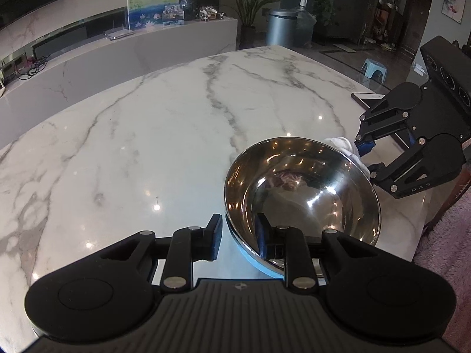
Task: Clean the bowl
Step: 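Press the cloth against the bowl's outer base with the right gripper, then tilt the bowl higher with the left gripper while the right-held cloth wipes its outside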
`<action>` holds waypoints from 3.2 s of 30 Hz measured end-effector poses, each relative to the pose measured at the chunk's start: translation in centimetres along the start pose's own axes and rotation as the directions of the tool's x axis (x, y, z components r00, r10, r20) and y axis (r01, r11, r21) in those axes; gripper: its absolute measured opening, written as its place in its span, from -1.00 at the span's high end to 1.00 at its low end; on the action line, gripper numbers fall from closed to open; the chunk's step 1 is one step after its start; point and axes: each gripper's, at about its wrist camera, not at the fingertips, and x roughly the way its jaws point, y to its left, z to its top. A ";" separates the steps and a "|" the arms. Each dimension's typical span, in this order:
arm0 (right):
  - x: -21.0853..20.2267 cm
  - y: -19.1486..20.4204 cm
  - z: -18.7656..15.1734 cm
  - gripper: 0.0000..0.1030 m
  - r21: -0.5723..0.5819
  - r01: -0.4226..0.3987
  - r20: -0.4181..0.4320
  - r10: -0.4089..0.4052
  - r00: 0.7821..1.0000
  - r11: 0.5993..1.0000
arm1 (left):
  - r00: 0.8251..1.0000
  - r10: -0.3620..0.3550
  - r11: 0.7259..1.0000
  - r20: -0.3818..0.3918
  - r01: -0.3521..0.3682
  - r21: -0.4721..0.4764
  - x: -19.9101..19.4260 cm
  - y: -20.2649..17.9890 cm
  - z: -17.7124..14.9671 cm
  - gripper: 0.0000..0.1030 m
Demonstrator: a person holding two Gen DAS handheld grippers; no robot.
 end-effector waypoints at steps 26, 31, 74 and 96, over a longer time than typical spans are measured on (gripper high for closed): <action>-2.5 0.9 1.5 0.55 -0.056 0.057 0.030 -0.055 0.998 0.997 | 0.998 0.012 0.967 -0.056 -0.026 -0.254 1.0 0.3 -0.3 0.84; -3.6 -0.4 2.3 0.55 -0.037 0.121 0.035 -0.120 0.992 0.992 | 0.998 0.028 0.969 -0.063 -0.042 -0.243 1.7 0.5 0.7 0.87; -4.4 3.6 2.5 0.55 0.142 0.107 -0.014 -0.106 0.994 0.984 | 0.993 0.091 0.960 -0.075 -0.108 -0.260 1.7 0.4 0.0 0.75; 0.4 2.4 1.6 0.54 0.127 0.030 -0.059 -0.023 0.998 0.991 | 0.991 0.120 0.981 -0.054 -0.126 -0.146 1.9 -0.5 0.0 0.74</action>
